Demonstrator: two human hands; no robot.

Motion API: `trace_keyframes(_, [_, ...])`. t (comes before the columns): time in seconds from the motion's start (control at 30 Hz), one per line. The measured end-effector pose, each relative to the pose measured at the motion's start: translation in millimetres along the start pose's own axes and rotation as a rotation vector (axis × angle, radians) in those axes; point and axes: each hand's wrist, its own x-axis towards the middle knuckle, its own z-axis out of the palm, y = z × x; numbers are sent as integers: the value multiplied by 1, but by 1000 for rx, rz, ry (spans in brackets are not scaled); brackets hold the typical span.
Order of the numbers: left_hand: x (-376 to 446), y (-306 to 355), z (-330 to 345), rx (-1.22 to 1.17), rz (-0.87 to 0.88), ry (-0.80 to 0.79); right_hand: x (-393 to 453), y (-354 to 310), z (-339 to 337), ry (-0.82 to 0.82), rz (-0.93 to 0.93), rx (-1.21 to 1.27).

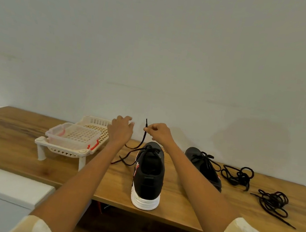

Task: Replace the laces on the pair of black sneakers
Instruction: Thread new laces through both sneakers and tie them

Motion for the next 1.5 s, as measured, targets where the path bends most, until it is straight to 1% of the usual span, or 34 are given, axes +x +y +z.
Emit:
trace_keyframes(0.03, [1,6,1,-109,72,-29,0,1,1,-6,5,-24])
trace_keyframes(0.07, [4,10,4,-239,131,-103,0,3,2,-10,5,-35])
trace_keyframes(0.1, [5,13,9,-357,169,-179,-1,4,2,-10,2,-41])
trace_keyframes(0.13, [6,15,14,-416,186,-222,0,6,1,-4,1,-39])
trace_keyframes(0.17, [6,16,17,-446,183,-218,1,9,0,-1,1,-26])
trace_keyframes(0.27, [2,21,31,-572,110,-90,-1,14,-3,-1,-8,-61])
trace_keyframes(0.37, [-2,27,40,-648,0,-64,0,22,-7,-23,18,-141])
trace_keyframes(0.43, [2,27,46,-592,14,-137,3,30,-11,-50,69,-156])
trace_keyframes(0.5, [3,26,49,-516,111,-285,5,35,-17,-48,93,-166])
trace_keyframes(0.57, [1,23,48,-486,209,-417,5,38,-24,-54,123,-117])
trace_keyframes(0.63, [-3,22,47,-447,249,-472,1,40,-30,-152,124,-67])
trace_keyframes(0.73, [-5,22,45,-439,182,-392,-6,41,-31,-368,93,-162])
trace_keyframes(0.8, [-7,23,44,-421,155,-346,-9,42,-27,-422,82,-246])
trace_keyframes(0.83, [-8,24,43,-398,161,-350,-10,41,-26,-428,78,-267])
trace_keyframes(0.93, [-14,24,40,-314,214,-399,-12,37,-25,-408,84,-283])
trace_keyframes(1.03, [-18,21,38,-284,226,-405,-12,34,-31,-399,113,-304])
trace_keyframes(1.13, [-22,20,39,-255,228,-442,-12,35,-35,-399,176,-211])
trace_keyframes(1.2, [-23,24,40,-213,230,-459,-11,34,-36,-367,209,-190])
trace_keyframes(1.3, [-25,27,38,-194,228,-470,-12,33,-36,-306,237,-220])
trace_keyframes(1.4, [-32,32,39,-191,232,-457,-14,37,-42,-253,275,-170])
trace_keyframes(1.5, [-42,43,45,-231,206,-393,-16,42,-51,-236,217,-221])
